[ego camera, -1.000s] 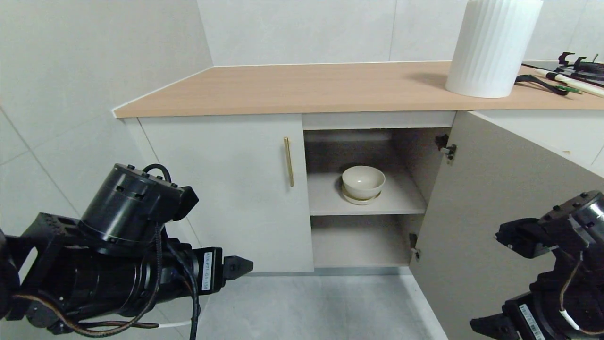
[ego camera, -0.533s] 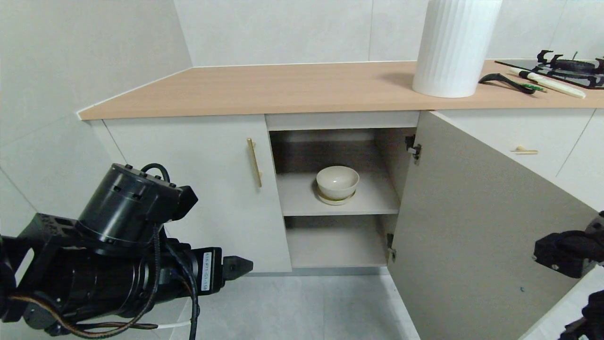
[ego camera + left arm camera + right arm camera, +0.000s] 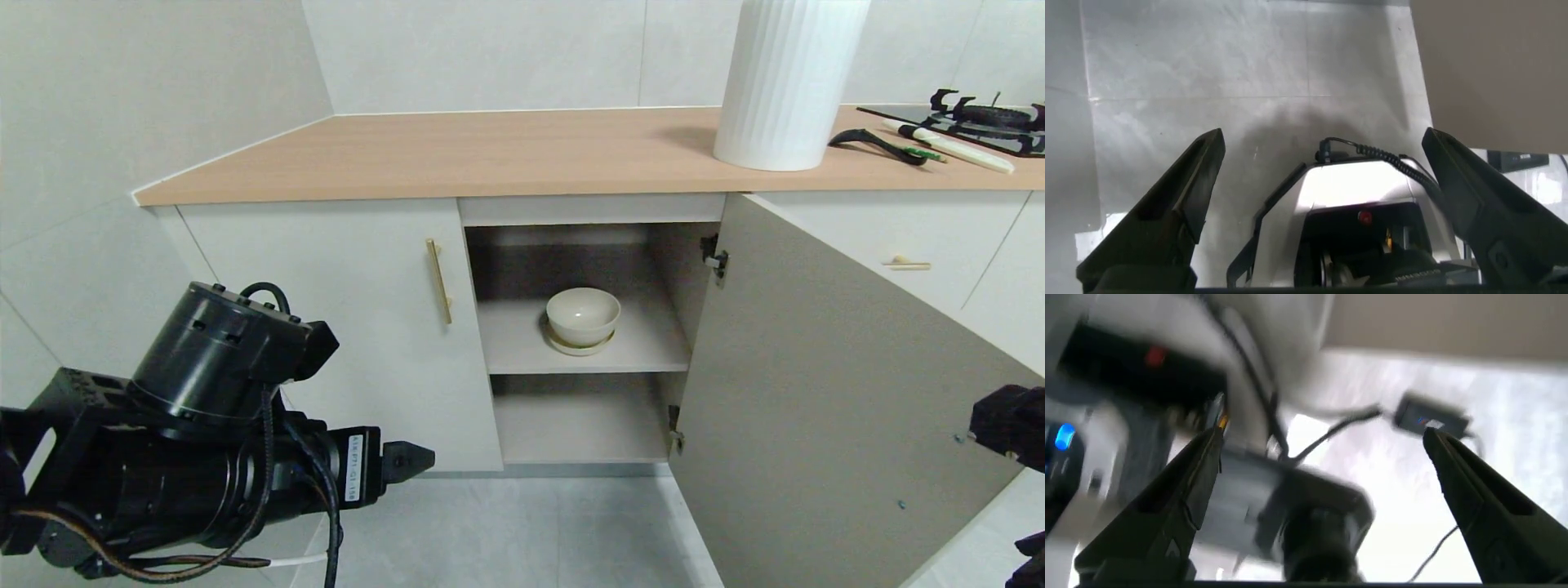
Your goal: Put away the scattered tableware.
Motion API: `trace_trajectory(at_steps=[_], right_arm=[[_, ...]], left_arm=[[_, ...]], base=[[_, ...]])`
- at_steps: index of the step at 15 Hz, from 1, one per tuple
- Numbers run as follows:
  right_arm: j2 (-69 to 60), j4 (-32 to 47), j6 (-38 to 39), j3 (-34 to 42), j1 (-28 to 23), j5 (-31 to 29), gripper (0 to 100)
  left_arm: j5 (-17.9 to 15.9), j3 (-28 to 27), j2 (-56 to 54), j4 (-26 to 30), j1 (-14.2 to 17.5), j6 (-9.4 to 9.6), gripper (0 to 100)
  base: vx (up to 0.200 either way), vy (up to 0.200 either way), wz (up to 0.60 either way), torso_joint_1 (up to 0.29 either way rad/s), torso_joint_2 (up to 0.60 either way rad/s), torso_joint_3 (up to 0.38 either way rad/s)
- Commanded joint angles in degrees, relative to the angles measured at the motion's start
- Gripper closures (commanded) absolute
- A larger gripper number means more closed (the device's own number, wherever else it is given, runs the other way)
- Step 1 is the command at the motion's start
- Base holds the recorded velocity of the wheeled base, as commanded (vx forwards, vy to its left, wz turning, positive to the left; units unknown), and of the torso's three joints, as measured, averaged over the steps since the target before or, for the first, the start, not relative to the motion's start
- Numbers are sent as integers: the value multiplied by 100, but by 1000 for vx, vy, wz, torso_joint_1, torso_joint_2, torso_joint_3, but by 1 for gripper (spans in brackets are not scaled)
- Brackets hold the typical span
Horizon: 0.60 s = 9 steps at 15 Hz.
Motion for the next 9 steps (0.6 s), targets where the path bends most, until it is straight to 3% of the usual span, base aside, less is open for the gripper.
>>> trace_trajectory(at_steps=[1,9], right_arm=[[-361,-79,-43,-48,-23,-60,0],[-994,9,-69,-487,-374,-403,0]], left_arm=[[-1,-2,9,-1,-2,-3,0],[-1,-2,9,-1,-2,-3,0]], base=[[0,0,0,0,0,0],[0,0,0,0,0,0]])
